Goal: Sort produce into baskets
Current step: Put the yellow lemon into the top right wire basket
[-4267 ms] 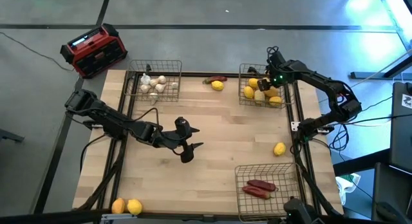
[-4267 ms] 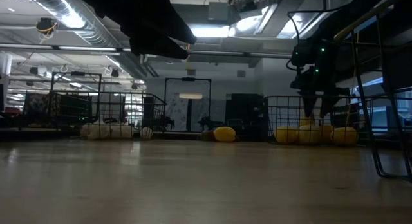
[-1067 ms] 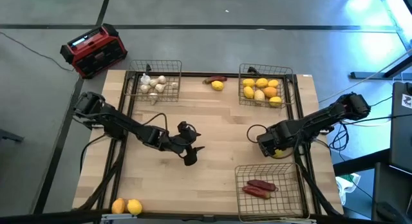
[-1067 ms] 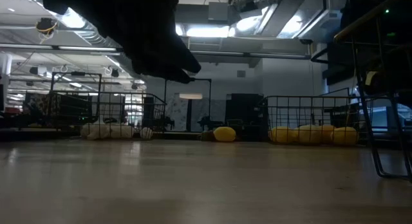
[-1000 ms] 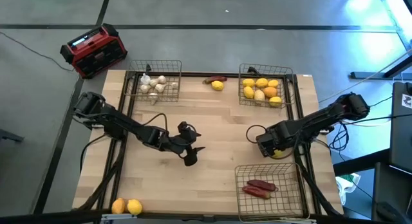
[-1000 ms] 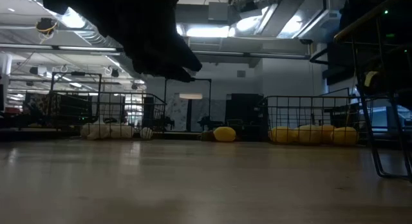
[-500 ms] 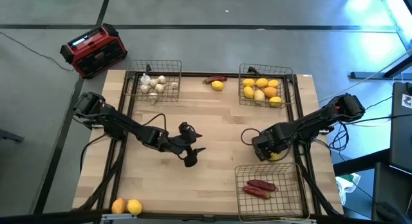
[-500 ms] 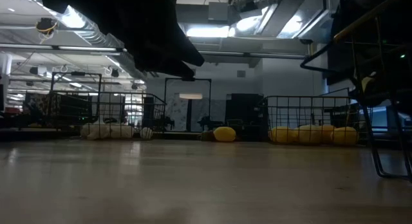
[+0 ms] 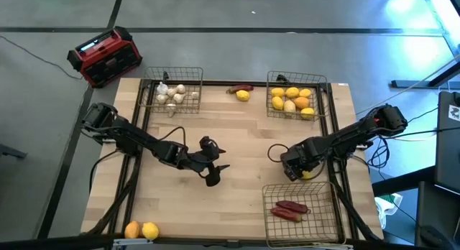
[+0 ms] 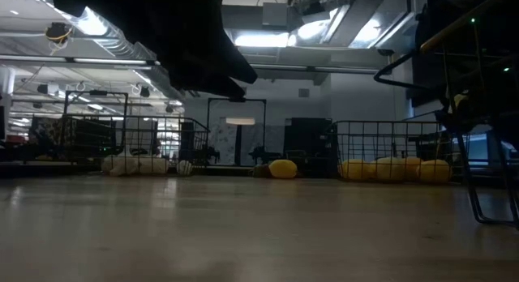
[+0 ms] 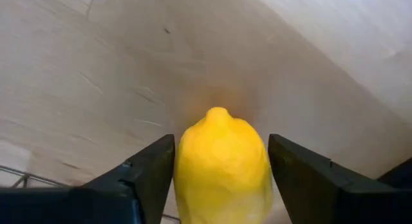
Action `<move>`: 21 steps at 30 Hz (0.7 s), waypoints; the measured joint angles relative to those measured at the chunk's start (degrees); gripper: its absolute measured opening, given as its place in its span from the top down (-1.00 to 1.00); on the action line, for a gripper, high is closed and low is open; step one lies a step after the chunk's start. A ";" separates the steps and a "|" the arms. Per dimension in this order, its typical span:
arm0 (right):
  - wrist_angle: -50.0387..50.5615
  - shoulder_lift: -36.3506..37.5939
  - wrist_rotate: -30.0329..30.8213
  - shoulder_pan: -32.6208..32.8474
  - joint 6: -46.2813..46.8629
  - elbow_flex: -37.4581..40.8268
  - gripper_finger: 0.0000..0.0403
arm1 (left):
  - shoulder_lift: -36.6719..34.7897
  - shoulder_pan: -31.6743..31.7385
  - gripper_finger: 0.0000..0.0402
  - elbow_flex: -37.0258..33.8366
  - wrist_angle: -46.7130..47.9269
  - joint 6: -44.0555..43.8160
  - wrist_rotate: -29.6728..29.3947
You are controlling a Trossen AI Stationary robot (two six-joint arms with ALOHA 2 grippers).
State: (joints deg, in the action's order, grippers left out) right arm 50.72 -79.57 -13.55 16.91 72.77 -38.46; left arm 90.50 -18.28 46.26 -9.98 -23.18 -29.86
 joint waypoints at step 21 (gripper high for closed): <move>0.34 -0.81 -5.53 4.92 -1.43 0.00 -0.54 | -0.02 0.00 -0.40 0.00 -0.06 1.09 0.01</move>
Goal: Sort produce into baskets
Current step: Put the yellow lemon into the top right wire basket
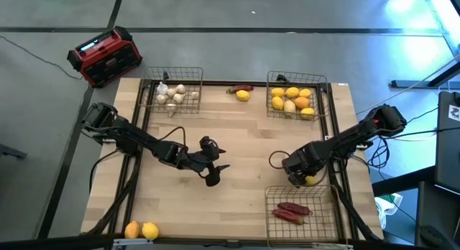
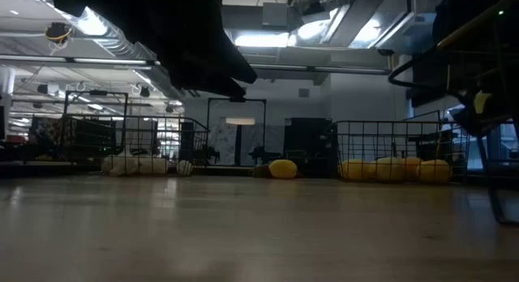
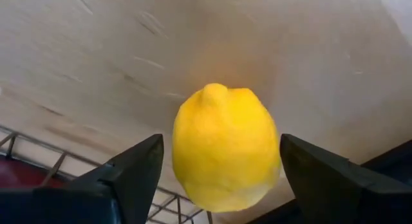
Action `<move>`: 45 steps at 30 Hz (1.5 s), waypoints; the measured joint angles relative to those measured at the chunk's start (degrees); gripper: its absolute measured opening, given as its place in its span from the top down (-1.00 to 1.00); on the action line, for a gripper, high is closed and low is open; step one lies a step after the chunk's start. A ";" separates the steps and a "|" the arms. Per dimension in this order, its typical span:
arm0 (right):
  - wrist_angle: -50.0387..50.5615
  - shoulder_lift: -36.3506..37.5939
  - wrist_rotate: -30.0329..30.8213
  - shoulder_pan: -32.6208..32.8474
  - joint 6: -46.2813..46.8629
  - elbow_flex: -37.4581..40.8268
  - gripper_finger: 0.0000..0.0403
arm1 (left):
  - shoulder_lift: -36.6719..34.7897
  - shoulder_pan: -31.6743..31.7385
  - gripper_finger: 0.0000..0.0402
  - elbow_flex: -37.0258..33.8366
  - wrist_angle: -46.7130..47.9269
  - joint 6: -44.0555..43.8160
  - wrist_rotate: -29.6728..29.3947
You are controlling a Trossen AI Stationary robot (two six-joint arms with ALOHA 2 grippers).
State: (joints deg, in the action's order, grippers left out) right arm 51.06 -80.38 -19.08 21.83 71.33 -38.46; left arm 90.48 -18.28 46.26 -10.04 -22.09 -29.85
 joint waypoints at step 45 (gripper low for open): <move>18.39 5.91 33.38 -20.71 -34.46 -29.88 0.08 | -0.02 0.24 -0.40 0.00 -0.14 -0.49 -0.27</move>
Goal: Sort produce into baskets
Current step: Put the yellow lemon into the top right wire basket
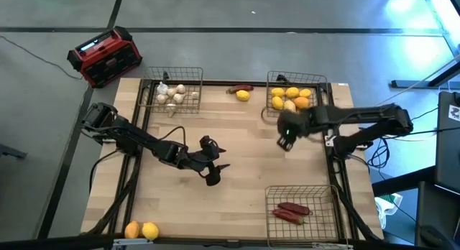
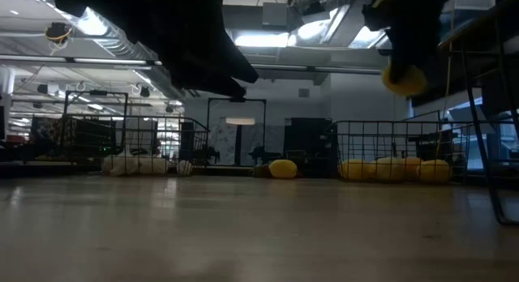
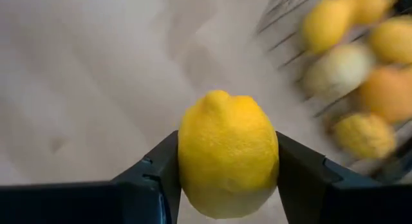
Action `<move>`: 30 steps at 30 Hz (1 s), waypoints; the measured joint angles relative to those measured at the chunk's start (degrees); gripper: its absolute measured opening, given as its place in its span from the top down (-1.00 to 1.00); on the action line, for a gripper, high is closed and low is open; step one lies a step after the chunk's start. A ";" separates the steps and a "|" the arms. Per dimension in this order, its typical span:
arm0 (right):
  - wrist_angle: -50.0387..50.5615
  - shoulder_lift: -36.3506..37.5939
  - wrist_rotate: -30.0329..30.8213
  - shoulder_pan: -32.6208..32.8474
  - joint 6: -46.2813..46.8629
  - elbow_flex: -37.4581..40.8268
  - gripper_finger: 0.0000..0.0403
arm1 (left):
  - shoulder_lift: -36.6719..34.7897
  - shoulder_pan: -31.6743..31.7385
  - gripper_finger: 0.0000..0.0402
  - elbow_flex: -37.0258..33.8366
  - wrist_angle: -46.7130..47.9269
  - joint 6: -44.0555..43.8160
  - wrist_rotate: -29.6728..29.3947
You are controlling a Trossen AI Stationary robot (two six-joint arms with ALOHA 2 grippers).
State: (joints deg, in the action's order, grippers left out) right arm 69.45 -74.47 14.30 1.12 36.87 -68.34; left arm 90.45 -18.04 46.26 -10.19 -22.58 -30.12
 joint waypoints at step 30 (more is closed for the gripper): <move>-13.39 -5.44 -9.92 -47.81 -29.86 0.97 0.07 | 0.00 0.85 -0.40 0.00 0.08 -0.21 -0.18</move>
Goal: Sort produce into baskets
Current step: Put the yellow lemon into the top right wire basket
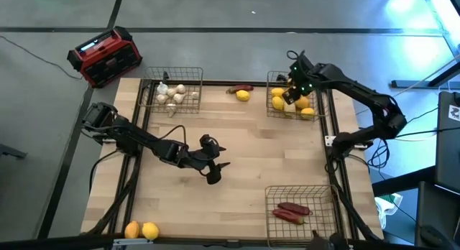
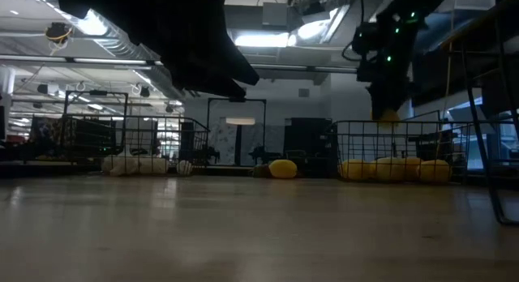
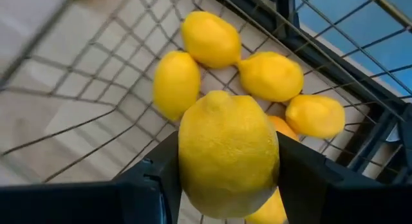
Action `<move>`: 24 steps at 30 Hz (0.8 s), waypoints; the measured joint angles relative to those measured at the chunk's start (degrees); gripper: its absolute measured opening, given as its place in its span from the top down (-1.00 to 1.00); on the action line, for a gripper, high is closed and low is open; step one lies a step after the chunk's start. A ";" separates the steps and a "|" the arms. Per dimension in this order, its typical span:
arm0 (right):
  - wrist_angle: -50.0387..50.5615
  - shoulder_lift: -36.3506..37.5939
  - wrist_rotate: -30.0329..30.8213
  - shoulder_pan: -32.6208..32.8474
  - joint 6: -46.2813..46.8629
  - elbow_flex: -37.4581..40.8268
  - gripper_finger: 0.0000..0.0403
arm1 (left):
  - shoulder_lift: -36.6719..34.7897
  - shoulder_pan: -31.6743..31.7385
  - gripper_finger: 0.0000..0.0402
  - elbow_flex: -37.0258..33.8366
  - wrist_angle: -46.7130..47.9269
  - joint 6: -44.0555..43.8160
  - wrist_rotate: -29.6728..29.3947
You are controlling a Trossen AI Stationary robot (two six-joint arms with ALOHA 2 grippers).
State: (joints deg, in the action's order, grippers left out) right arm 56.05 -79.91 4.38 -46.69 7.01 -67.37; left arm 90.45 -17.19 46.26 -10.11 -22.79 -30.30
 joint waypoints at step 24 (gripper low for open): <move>-2.52 -12.25 -4.24 -11.48 0.01 -0.09 0.07 | 0.00 0.84 -0.40 0.00 0.07 -0.82 0.02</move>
State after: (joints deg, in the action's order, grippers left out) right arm 53.54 -92.16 0.13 -58.17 7.03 -67.46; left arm 90.45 -16.36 46.26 -10.04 -23.61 -30.28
